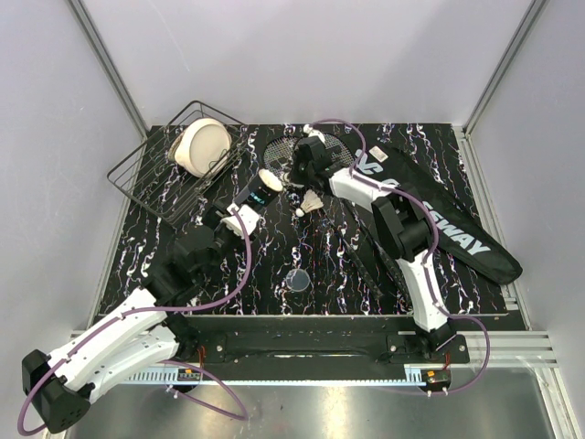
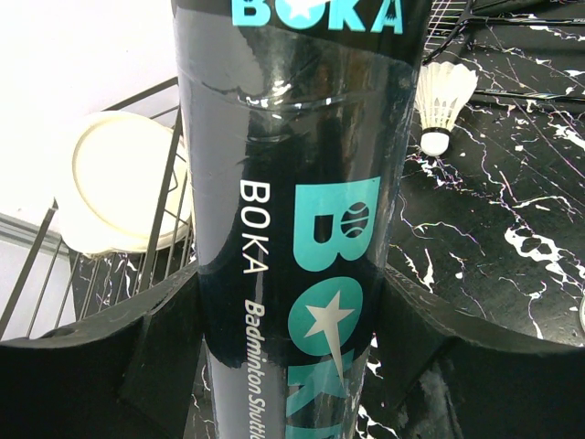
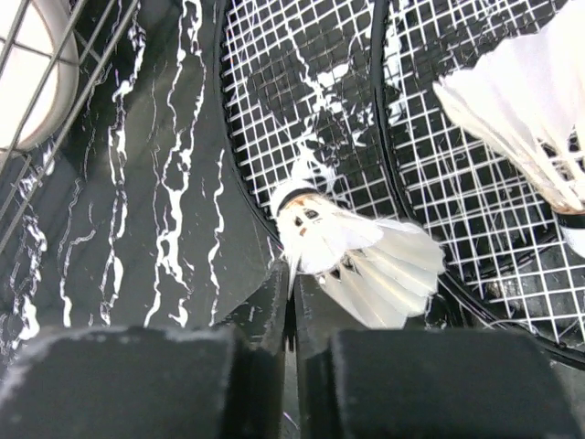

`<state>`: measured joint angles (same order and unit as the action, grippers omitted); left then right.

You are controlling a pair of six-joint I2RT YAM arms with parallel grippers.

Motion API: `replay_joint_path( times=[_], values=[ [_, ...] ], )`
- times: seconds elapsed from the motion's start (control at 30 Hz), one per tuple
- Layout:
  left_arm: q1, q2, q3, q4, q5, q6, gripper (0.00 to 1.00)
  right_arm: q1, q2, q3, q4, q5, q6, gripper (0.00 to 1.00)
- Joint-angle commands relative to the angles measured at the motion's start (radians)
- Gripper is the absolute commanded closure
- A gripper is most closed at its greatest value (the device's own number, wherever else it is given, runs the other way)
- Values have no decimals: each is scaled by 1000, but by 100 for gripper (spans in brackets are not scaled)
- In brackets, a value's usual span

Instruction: Pack up the badminton gear

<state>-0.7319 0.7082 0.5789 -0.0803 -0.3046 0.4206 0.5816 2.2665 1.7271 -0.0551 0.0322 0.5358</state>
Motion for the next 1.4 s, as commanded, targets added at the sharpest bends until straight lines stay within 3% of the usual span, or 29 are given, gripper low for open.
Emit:
replay_joint_path(
  times=[0.0,0.17,0.3,0.43,0.6,0.7,0.83,1.13,1.23,1.3,1.37],
  values=[
    [0,-1,33,51,27,18,100,-6,-1,140,-112,3,-82,100],
    [-1,-6,16,44,61,64,100,-6,-264,-47,-100,-101,-108,100],
    [-1,-41,-17,68,105,133,100,-26,-571,-255,-193,-320,-154,100],
    [-1,-79,-68,77,215,216,100,-26,-815,-455,-264,-397,-132,100],
    [-1,-81,-76,54,340,270,100,-26,-1097,-560,-367,-455,-140,100],
    [-1,-72,-77,50,387,280,100,-20,-1166,-543,-423,-511,-161,100],
    [-1,-64,-73,36,418,284,100,12,-1136,-492,-495,-577,-188,100],
    [-3,-59,-67,25,459,270,100,147,-1062,-497,-312,-584,-77,100],
    [-4,-58,-65,27,487,265,100,149,-1027,-532,-168,-656,33,48],
    [-6,-59,-65,25,490,261,100,149,-1003,-572,-16,-725,126,27],
    [-8,-62,-62,25,487,254,100,159,-986,-583,46,-730,165,25]
  ],
)
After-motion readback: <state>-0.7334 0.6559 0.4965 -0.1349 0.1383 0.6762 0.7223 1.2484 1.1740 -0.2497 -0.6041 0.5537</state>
